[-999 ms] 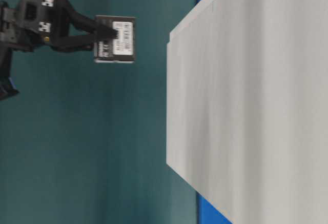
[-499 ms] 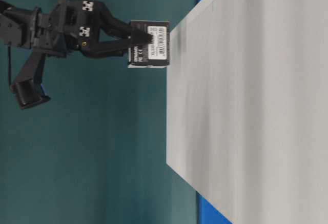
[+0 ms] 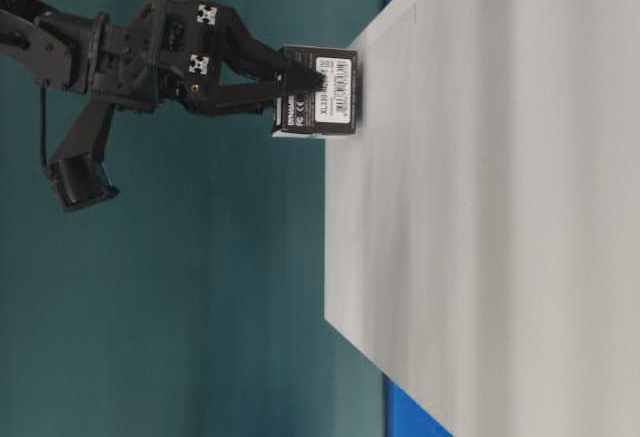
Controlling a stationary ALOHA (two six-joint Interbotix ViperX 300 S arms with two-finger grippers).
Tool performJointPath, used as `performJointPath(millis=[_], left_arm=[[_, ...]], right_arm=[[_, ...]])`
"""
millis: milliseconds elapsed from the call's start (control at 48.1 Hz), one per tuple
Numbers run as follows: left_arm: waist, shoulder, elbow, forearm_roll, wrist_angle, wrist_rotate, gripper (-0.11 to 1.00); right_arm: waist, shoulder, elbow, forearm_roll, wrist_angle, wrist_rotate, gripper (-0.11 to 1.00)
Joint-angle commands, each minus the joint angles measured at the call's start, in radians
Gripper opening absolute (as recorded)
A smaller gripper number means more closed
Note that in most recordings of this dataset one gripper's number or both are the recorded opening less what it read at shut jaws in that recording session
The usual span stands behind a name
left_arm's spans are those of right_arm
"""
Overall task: Place the box from the white plastic tray onto the white base.
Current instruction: 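Lower the held box onto the white base's upper edge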
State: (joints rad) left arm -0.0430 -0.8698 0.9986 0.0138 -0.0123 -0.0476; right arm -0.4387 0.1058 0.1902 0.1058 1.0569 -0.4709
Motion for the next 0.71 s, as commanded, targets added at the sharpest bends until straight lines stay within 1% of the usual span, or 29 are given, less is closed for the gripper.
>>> performJointPath(millis=[0, 686], left_arm=[[-0.002, 0.005, -0.028, 0.002, -0.008, -0.003, -0.07], [-0.002, 0.005, -0.026, 0.0, -0.005, -0.003, -0.07]], right_arm=[[0.011, 0.011, -0.002, 0.003, -0.003, -0.002, 0.56], [0.011, 0.02, 0.006, 0.003, -0.006, 0.003, 0.56]])
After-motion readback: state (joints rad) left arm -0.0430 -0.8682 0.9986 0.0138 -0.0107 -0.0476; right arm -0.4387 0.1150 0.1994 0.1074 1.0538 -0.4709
